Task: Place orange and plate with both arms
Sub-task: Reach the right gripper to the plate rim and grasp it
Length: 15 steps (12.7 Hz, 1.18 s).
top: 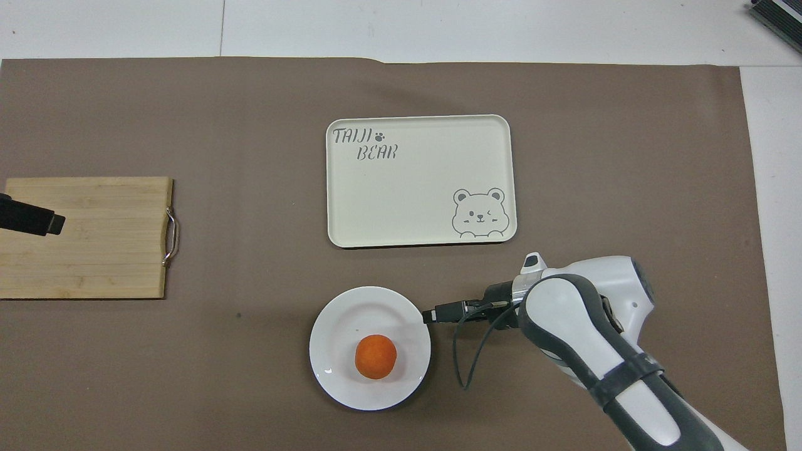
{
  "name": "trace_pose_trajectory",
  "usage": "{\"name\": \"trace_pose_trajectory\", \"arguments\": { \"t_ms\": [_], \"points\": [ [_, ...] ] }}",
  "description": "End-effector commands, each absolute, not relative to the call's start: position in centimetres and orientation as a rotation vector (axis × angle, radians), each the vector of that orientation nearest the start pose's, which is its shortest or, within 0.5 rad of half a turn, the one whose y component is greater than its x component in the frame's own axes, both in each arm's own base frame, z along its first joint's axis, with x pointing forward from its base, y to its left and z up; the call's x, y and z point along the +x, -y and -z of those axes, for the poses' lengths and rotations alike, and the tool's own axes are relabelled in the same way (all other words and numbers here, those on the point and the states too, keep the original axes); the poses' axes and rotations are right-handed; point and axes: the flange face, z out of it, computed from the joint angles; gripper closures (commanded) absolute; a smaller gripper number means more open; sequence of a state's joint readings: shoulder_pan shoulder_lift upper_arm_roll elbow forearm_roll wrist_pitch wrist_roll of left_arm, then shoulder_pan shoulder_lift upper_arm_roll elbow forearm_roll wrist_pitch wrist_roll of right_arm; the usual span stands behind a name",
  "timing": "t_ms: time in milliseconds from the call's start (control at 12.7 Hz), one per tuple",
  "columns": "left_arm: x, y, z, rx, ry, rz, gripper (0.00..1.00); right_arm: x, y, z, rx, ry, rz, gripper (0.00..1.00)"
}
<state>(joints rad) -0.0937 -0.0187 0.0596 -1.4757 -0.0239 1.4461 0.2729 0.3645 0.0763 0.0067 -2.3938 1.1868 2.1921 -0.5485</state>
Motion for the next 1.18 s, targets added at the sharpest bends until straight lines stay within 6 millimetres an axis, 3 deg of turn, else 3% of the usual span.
{"name": "trace_pose_trajectory", "arguments": {
  "t_ms": [0,236,709,1102],
  "points": [
    [53.1,1.8,-67.4,-3.134,-0.491,-0.021,0.0,43.1,-21.4,-26.6,-2.261,0.066,-0.154,0.16],
    [53.1,1.8,-67.4,-3.134,-0.491,-0.021,0.0,41.8,-22.3,-26.4,-2.262,0.103,-0.175,0.31],
    [53.1,1.8,-67.3,-3.134,-0.491,-0.023,0.0,39.2,-22.9,-25.5,-2.281,0.115,-0.21,0.36],
    [53.1,1.8,-67.4,-3.134,-0.491,-0.021,0.0,37.4,-24.0,-24.9,-2.3,0.109,-0.208,0.53]
  ]
}}
